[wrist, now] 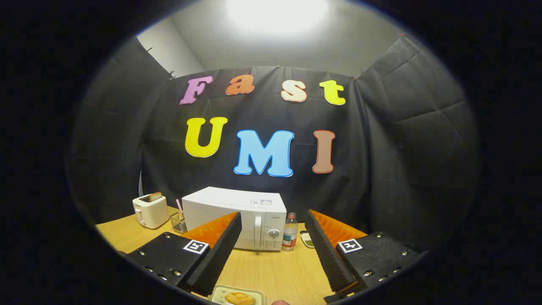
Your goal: Open the microwave, put the food inside, and close the microwave door.
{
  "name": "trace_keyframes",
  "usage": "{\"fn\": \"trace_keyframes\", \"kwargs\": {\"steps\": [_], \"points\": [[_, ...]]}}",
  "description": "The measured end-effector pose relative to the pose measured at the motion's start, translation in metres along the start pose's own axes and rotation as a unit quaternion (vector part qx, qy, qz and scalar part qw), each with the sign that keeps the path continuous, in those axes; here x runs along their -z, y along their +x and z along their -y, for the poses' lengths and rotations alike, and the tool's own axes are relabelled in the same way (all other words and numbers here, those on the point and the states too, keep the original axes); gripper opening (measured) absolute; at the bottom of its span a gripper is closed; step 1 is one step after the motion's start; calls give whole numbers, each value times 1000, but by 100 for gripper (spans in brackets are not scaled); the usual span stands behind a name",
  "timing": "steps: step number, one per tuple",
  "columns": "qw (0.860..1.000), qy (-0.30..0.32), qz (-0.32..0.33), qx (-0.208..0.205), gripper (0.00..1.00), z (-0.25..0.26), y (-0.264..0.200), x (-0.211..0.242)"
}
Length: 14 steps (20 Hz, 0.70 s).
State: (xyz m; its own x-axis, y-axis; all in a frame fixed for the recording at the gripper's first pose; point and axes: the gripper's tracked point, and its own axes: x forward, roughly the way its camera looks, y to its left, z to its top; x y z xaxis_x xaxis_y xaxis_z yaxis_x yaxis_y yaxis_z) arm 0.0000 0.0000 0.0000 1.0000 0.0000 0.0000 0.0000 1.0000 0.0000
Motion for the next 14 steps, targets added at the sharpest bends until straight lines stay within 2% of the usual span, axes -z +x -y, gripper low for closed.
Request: {"fn": "trace_keyframes", "kwargs": {"steps": [6, 14], "points": [[1000, 11, 0, -14, 96, -11, 7, 1], [1000, 17, 4, -4, 96, -3, 11, 1]]}}
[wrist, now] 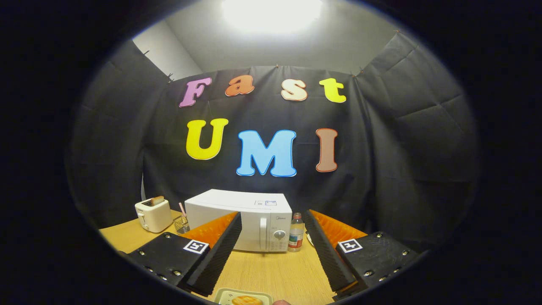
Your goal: Open the microwave, put the food inside, and close the microwave door.
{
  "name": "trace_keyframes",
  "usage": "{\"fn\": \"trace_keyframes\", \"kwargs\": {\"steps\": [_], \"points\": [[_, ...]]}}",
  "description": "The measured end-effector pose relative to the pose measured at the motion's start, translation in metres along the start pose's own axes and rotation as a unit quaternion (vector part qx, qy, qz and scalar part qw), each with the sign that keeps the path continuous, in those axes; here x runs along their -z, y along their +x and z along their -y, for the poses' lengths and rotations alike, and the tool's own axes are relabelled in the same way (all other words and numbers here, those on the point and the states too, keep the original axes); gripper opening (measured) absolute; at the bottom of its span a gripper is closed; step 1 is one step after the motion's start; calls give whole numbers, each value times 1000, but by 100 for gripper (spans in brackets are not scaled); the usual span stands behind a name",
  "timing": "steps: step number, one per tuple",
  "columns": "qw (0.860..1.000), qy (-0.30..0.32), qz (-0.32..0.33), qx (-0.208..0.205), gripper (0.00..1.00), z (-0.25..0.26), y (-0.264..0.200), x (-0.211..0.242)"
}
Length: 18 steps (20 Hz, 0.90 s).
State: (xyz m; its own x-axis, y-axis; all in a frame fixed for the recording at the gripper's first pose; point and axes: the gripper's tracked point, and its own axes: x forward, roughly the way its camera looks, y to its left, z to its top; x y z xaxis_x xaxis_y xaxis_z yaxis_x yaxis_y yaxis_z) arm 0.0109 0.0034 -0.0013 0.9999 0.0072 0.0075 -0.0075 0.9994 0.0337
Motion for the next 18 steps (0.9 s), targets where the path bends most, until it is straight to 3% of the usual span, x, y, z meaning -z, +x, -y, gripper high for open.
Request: {"fn": "trace_keyframes", "kwargs": {"steps": [10, 18], "points": [[1000, -2, -3, 5, 96, 6, 13, 9], [1000, 13, -3, -26, 96, -10, 70, 30]]}}
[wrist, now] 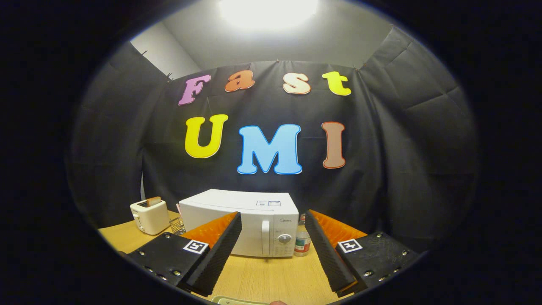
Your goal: Open the microwave, put the food inside, and close the microwave door.
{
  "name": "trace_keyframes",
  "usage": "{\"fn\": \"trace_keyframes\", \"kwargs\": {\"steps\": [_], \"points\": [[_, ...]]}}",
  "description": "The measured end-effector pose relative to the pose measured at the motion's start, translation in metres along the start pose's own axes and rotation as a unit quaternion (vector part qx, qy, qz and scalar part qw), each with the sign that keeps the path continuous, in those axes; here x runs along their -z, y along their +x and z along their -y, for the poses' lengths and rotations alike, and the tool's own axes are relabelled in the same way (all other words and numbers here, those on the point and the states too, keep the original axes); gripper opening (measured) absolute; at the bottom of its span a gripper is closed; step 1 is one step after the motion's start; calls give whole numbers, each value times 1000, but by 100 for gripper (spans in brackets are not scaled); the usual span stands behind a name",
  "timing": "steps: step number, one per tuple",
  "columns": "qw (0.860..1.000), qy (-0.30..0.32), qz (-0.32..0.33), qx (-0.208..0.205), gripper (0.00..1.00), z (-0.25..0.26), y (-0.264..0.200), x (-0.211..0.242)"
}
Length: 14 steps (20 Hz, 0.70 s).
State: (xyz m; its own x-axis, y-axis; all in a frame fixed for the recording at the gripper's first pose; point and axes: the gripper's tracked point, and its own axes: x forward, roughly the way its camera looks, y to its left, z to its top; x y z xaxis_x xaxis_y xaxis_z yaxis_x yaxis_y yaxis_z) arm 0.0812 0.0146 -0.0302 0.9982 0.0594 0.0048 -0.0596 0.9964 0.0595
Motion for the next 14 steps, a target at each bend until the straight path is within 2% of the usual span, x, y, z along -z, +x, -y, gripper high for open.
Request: {"fn": "trace_keyframes", "kwargs": {"steps": [6, 14], "points": [[999, 20, -18, -17, 96, -6, 62, 34], [999, 3, -43, -19, 96, -7, 142, 89]]}}
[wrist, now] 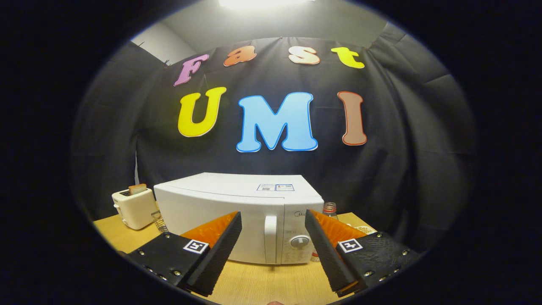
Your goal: Open the microwave, put the food inside, and close the microwave door.
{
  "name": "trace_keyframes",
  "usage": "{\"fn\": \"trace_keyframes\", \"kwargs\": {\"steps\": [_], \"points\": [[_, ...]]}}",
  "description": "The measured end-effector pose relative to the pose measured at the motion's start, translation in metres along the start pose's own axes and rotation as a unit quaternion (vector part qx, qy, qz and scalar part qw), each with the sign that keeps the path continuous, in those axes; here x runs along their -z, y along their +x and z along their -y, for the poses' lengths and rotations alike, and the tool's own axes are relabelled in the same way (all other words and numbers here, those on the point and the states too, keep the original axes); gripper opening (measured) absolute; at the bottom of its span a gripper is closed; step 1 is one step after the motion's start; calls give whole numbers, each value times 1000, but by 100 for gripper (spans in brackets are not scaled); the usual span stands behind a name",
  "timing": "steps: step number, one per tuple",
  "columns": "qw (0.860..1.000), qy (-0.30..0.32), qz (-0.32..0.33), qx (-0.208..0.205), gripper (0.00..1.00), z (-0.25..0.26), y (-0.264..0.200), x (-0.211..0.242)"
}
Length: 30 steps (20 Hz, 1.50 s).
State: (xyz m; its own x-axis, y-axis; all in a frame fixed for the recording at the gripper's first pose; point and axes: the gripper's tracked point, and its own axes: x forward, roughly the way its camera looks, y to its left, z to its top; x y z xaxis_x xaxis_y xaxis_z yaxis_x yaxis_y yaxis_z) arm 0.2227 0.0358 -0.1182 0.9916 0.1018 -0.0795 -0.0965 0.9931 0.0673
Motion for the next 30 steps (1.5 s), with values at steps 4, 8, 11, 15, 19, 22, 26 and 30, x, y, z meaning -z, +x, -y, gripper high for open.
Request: {"fn": "trace_keyframes", "kwargs": {"steps": [4, 8, 11, 15, 19, 22, 26, 30], "points": [[1000, -4, -25, -1, 96, -2, 33, 32], [998, 9, -55, -1, 96, -4, 55, 60], [997, 6, -74, 3, 83, -4, 66, 79], [996, -7, -87, 11, 62, -4, 72, 91], [996, -8, -94, 12, 31, -6, 74, 93], [995, -12, -100, 10, 18, -6, 70, 92], [994, -1, -113, 8, 10, -7, 70, 93], [994, -25, -104, 11, 10, -15, 38, 94]]}}
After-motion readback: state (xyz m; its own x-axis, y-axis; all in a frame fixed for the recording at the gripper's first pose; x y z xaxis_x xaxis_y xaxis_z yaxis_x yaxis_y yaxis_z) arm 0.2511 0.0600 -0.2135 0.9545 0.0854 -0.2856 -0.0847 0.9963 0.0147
